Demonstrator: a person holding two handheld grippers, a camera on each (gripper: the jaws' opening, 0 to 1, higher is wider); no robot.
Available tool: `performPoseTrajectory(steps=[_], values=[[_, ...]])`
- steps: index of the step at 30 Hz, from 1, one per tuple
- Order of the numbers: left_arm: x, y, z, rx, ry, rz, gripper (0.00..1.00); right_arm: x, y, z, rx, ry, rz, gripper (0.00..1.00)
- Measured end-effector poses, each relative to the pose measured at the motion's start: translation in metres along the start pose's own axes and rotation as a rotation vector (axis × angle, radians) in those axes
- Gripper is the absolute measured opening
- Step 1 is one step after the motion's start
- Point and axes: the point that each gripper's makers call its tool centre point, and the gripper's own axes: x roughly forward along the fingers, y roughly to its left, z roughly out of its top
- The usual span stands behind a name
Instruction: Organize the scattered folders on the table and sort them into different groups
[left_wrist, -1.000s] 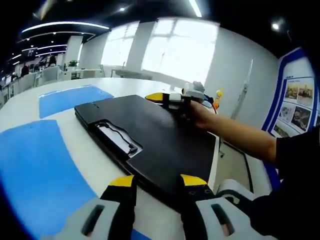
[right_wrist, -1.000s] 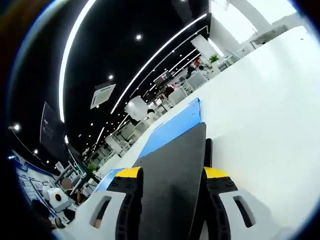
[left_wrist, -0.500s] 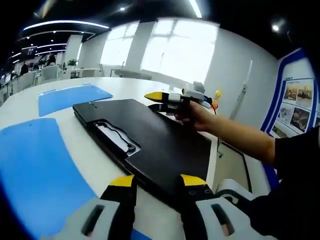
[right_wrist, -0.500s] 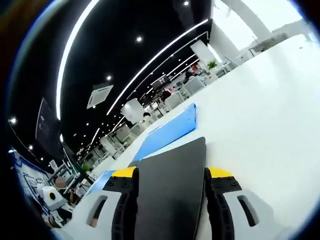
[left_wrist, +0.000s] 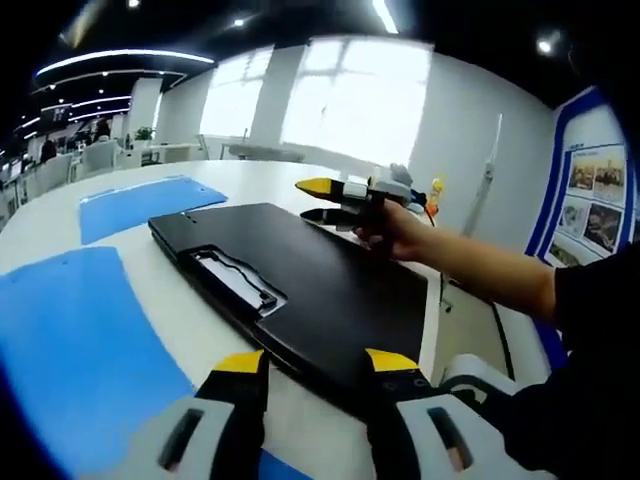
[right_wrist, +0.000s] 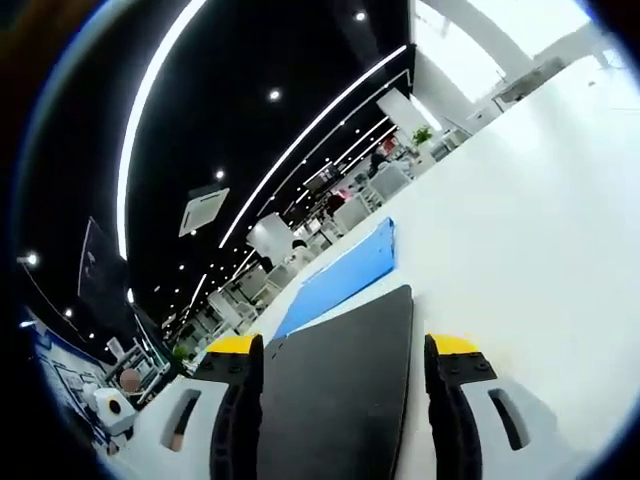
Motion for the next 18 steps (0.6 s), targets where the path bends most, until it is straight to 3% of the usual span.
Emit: performPoseTrajectory(steps=[5,10,18], values=[[-0.001,0.002,-0.001,0.008,-0.004,0.008,0.55,0.0,0.001,0.001,-0.018,-0.009,0.006,0.76],[-0.001,0.008,0.005,0.039,-0.046,0.054,0.79,0.0,0.004,0.001,-0.052,-0.02,-0.002,0.8],[-0.007,0.013,0.007,0.028,-0.074,0.065,0.93,0.0,0.011,-0.001,-0.125,-0.02,0.008,0.9]])
